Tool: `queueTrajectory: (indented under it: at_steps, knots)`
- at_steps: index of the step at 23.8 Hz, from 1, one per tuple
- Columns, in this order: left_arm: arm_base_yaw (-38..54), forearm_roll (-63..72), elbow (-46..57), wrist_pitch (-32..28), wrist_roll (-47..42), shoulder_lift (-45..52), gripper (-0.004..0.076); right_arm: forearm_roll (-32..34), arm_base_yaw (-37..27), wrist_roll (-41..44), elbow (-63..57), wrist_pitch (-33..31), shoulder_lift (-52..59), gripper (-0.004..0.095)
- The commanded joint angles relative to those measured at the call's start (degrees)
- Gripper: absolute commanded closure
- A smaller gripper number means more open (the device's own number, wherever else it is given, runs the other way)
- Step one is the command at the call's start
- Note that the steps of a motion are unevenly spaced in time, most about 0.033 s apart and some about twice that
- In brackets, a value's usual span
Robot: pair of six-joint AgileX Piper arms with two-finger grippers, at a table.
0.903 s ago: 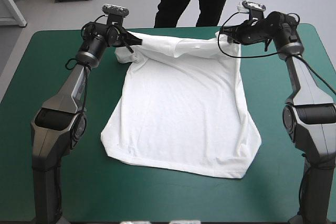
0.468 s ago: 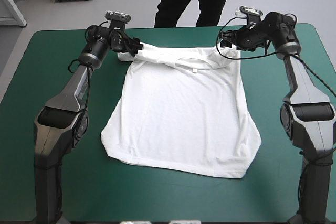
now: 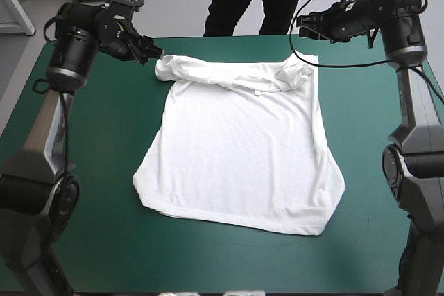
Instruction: Fold the cloth
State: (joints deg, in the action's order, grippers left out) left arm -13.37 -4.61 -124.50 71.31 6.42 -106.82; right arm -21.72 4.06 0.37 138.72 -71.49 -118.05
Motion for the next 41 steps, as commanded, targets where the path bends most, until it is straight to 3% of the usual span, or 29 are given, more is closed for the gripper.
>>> queueTrajectory:
  at_steps: [1,6,10,14,19,22,33,41]
  knots:
    - [0.2,0.5,1.5,2.4,1.1,9.1,0.0337,-0.4,1.9,-0.4,-2.5,-0.1,9.5,0.0399]
    - [0.2,0.1,17.2,2.4,1.2,23.6,0.0343,6.5,4.7,-0.9,-25.1,-0.1,24.9,0.0399]
    - [0.2,0.1,26.6,2.4,1.2,28.6,0.0343,7.4,4.7,-1.0,-37.5,-0.1,31.7,0.0399]
    - [0.2,0.1,42.7,2.4,-0.6,30.8,0.0338,9.1,4.7,-1.0,-52.5,-0.1,38.8,0.0399]
    - [0.2,1.7,53.3,-1.2,-2.5,29.8,0.0333,9.0,4.7,-0.4,-55.1,0.0,39.8,0.0399]
    - [0.2,7.9,58.8,-6.0,-1.9,28.0,0.0255,9.0,4.7,-0.4,-55.1,0.0,39.8,0.0399]
    - [0.2,7.4,65.2,-13.0,-2.1,20.1,0.0259,9.0,4.7,-0.4,-55.1,0.0,39.8,0.0399]
    - [0.2,7.7,65.2,-18.6,-1.9,14.5,0.0332,9.0,4.7,-0.4,-55.1,0.0,39.8,0.0436]
